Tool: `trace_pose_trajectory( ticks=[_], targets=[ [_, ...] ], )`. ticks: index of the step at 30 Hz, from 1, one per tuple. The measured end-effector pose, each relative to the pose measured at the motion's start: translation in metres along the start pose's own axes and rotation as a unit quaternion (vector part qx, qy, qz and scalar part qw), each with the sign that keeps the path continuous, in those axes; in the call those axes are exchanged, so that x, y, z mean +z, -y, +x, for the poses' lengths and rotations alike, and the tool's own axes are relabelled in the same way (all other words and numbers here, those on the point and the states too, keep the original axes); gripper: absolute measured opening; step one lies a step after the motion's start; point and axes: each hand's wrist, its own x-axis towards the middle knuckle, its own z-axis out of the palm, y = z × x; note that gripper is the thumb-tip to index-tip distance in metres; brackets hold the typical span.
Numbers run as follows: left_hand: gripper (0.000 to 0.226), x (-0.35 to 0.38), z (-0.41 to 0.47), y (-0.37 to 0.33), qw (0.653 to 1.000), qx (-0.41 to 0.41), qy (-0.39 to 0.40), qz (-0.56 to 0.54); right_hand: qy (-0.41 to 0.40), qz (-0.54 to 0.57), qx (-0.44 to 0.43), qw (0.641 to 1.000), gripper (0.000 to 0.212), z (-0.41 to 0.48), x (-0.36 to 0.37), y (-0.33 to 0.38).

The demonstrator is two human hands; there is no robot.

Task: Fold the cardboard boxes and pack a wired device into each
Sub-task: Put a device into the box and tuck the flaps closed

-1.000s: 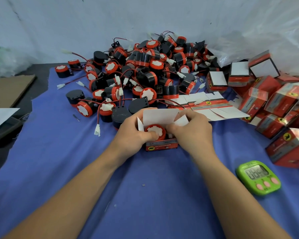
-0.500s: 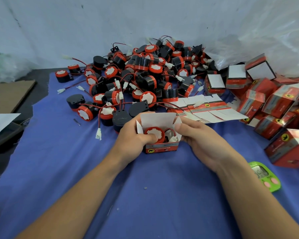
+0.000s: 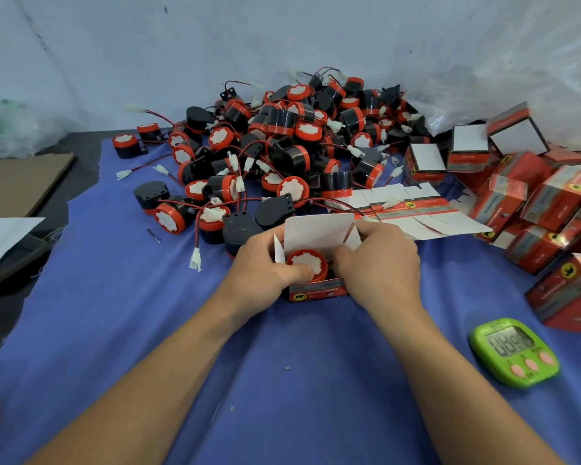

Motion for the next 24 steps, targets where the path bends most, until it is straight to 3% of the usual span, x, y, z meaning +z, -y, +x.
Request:
trace_pose_trajectory(
  ticks=[3,6,10,14,18,22,24],
  targets=[
    [0.056,0.001,0.000,0.001,1.000,-0.002,-0.003,0.006,-0.004,-0.039,0.002,0.999,0.017,-0.002,0.000,0.002],
    [0.061,0.010,-0.004,0.000,0.999,-0.010,-0.038,0.008,0.053,0.017,-0.011,0.998,0.004,-0.001,0.001,-0.002],
    [0.053,0.023,-0.009,-0.003,0.996,-0.018,-0.073,0.054,0.204,0.011,-0.070,0.976,0.015,0.001,-0.001,-0.011],
    [0.051,0.024,-0.009,-0.005,0.994,-0.019,-0.090,0.058,0.334,0.172,-0.067,0.924,0.048,-0.002,-0.010,-0.016],
    [0.049,0.027,-0.012,-0.006,0.988,-0.033,-0.139,0.065,0.321,0.129,-0.118,0.931,0.057,-0.007,-0.011,-0.016],
    [0.020,0.027,-0.013,-0.009,0.965,-0.051,-0.236,0.106,0.248,0.034,-0.190,0.949,0.041,-0.016,-0.007,-0.008],
    [0.016,0.026,-0.013,-0.011,0.951,-0.076,-0.272,0.129,0.222,-0.022,-0.204,0.953,0.048,-0.022,-0.003,-0.003]
  ],
)
